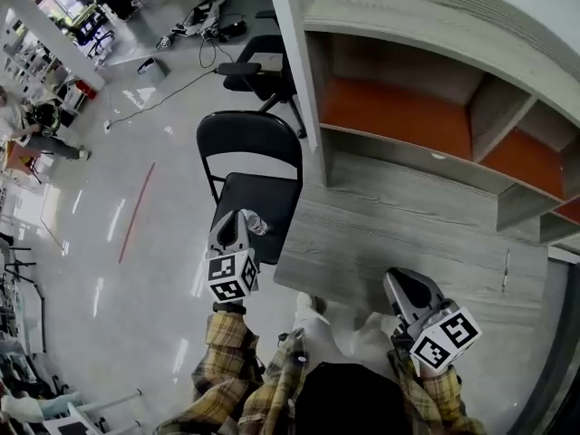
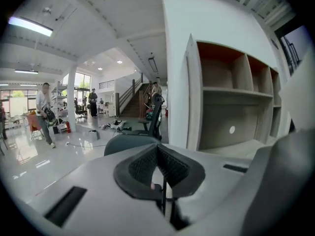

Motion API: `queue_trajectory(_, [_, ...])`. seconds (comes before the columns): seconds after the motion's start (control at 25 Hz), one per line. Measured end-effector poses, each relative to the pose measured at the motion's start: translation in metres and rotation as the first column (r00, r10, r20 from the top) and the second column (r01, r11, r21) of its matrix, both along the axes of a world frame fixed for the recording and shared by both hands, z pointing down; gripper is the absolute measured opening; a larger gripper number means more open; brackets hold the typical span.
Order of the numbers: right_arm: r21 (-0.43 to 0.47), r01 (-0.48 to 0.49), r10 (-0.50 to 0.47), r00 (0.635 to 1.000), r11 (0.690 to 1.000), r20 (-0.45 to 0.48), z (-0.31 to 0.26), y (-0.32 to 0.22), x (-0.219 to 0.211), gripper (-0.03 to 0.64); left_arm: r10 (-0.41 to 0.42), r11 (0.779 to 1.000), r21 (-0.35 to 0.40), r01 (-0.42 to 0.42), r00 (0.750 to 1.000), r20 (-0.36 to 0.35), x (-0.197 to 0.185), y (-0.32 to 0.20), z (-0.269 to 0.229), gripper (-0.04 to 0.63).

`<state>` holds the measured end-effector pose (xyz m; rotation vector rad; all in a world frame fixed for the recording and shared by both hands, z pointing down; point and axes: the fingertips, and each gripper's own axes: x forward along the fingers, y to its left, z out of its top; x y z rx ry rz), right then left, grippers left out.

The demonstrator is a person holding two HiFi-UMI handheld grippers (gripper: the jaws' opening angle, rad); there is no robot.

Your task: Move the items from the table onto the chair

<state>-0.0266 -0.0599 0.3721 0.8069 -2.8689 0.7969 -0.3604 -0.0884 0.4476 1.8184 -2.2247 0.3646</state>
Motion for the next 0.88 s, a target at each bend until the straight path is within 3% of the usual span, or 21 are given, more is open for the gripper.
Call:
queue_trajectory(0.2, [0.052, -0.121, 0.121, 0.993, 0.991, 0.012, -0.016, -0.003, 0.088, 0.018, 0.152, 0.984, 0.100, -0.147, 0.987, -0.046, 0.113, -0.017, -0.077, 0.005])
queue_trajectory(0.32, [0.090, -0.202, 0.203, 0.979, 0.975, -0.003, -0.025, -0.005, 0.143, 0.018, 0.311, 0.942, 0.151, -0.299, 0.948, -0.062, 0.199, -0.027, -0.112, 0.005])
queue_trajectory(0.56, [0.123, -0.361, 0.368, 0.928, 0.925, -0.048, -0.021, -0.018, 0.249, 0.018, 0.562, 0.819, 0.186, -0.542, 0.824, -0.072, 0.352, -0.030, -0.129, 0.005])
queue_trajectory(0.76, [0.112, -0.460, 0.473, 0.862, 0.881, -0.181, 0.023, -0.031, 0.333, 0.018, 0.712, 0.702, 0.157, -0.695, 0.690, -0.128, 0.454, -0.018, -0.113, 0.005])
queue_trajectory(0.88, [0.076, -0.511, 0.512, 0.818, 0.856, -0.264, 0.062, -0.041, 0.377, 0.018, 0.752, 0.659, 0.145, -0.738, 0.640, -0.159, 0.492, -0.010, -0.104, 0.004])
